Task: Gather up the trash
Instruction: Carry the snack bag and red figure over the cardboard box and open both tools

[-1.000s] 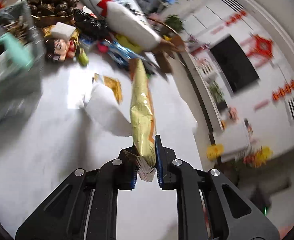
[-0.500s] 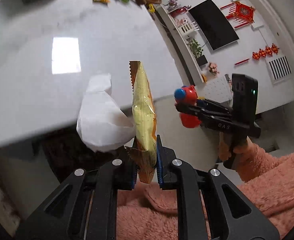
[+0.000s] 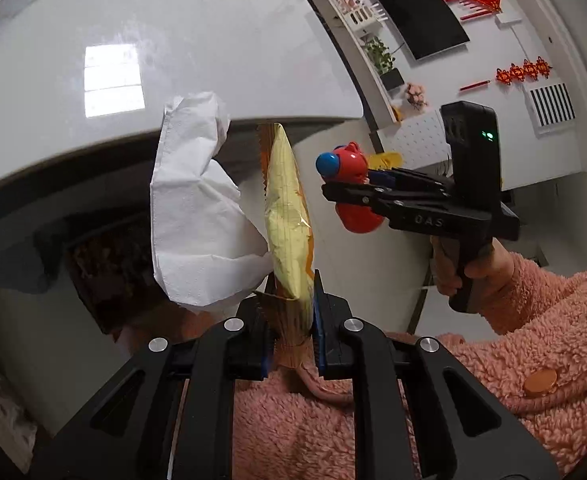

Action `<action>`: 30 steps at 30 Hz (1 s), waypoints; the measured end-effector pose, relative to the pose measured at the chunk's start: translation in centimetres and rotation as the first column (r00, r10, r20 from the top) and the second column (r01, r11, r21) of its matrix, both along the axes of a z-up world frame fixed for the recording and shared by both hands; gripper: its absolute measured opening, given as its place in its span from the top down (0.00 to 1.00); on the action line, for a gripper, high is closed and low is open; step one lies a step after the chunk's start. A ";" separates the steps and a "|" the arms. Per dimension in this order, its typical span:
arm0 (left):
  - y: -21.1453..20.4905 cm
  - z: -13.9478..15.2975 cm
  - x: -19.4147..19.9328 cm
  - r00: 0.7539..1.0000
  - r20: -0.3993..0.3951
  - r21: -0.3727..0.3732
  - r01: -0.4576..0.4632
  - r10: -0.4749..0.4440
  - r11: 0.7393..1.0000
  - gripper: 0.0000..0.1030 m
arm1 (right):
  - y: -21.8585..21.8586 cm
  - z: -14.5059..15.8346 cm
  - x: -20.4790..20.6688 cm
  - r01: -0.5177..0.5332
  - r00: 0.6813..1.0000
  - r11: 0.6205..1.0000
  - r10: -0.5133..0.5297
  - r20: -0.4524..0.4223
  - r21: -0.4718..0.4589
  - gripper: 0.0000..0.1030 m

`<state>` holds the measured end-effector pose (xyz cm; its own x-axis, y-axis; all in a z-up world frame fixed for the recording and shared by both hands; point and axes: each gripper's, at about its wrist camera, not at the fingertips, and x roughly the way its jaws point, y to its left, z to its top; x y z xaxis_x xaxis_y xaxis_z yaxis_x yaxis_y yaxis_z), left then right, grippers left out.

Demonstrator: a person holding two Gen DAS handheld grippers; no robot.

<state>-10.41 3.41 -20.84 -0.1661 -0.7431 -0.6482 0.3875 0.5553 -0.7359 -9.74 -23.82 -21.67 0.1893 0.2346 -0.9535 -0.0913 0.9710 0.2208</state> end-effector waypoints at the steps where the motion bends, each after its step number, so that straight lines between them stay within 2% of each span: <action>1: 0.1 -0.1 -0.2 1.000 0.000 0.005 -0.003 0.003 1.000 0.86 | 0.0 -0.2 -0.1 0.001 1.000 1.000 -0.001 -0.004 0.000 0.53; 5: 0.7 -1.3 -0.1 0.998 -0.054 0.015 -0.016 0.017 1.000 0.86 | 0.0 -1.4 -0.5 0.008 0.999 1.000 -0.008 -0.038 -0.001 0.53; 9: 0.2 -1.7 0.0 0.999 -0.052 0.024 -0.008 0.010 1.000 0.86 | 0.1 -2.5 -0.5 0.003 0.998 1.000 -0.003 -0.062 0.000 0.53; 12: -1.1 -3.7 0.0 0.999 -0.030 0.097 0.026 -0.023 0.995 0.86 | 0.5 -4.1 -0.1 -0.001 0.998 1.000 0.000 -0.068 -0.007 0.53; 14: -2.4 -5.5 0.2 1.000 -0.009 0.146 0.027 -0.026 0.989 0.86 | 0.7 -5.5 0.2 -0.006 0.997 1.000 0.005 -0.071 -0.013 0.53; 16: -3.2 -8.2 0.9 1.000 -0.016 0.179 0.008 -0.005 0.984 0.86 | 1.0 -8.4 0.5 -0.019 0.996 0.999 0.016 -0.086 -0.036 0.53; 20: -4.8 -16.3 2.8 0.998 -0.050 0.289 -0.022 0.038 0.957 0.86 | 1.0 -14.9 1.4 0.014 0.993 0.998 -0.021 -0.118 -0.057 0.53; 23: -5.7 -22.6 4.2 0.989 -0.113 0.366 -0.051 0.099 0.929 0.86 | 0.7 -20.9 2.3 0.044 0.985 0.997 -0.055 -0.163 -0.070 0.53; 24: -5.8 -24.6 4.5 0.984 -0.125 0.399 -0.064 0.123 0.915 0.86 | 0.6 -23.7 2.7 0.053 0.978 0.995 -0.068 -0.196 -0.085 0.53; 25: -6.0 -26.1 4.7 0.981 -0.137 0.429 -0.067 0.138 0.901 0.84 | 0.5 -25.1 2.9 0.056 0.974 0.994 -0.076 -0.212 -0.099 0.53; 26: -6.1 -28.6 5.1 0.971 -0.173 0.478 -0.062 0.163 0.876 0.78 | 0.2 -27.3 3.3 0.065 0.968 0.990 -0.093 -0.231 -0.123 0.50; 27: -6.1 -30.7 5.3 0.962 -0.199 0.523 -0.056 0.186 0.851 0.74 | -0.2 -28.6 3.6 0.071 0.964 0.988 -0.103 -0.244 -0.135 0.33; 28: -6.1 -32.0 5.4 0.957 -0.207 0.555 -0.056 0.202 0.830 0.50 | -0.3 -30.1 3.9 0.074 0.960 0.986 -0.111 -0.257 -0.149 0.22; 29: -6.0 -33.7 5.5 0.954 -0.204 0.607 -0.054 0.221 0.793 0.37 | -0.5 -31.3 4.0 0.074 0.957 0.983 -0.117 -0.264 -0.167 0.11; 30: -5.8 -34.8 5.5 0.954 -0.196 0.652 -0.048 0.229 0.757 0.33 | -0.7 -32.8 4.3 0.065 0.953 0.978 -0.120 -0.279 -0.198 0.11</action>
<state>-4.88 -2.42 -55.68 -0.3156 -0.2033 -0.9269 0.1244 0.9595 -0.2528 -5.48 -24.55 -54.43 -0.0875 0.0444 -0.9952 0.0421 0.9983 0.0408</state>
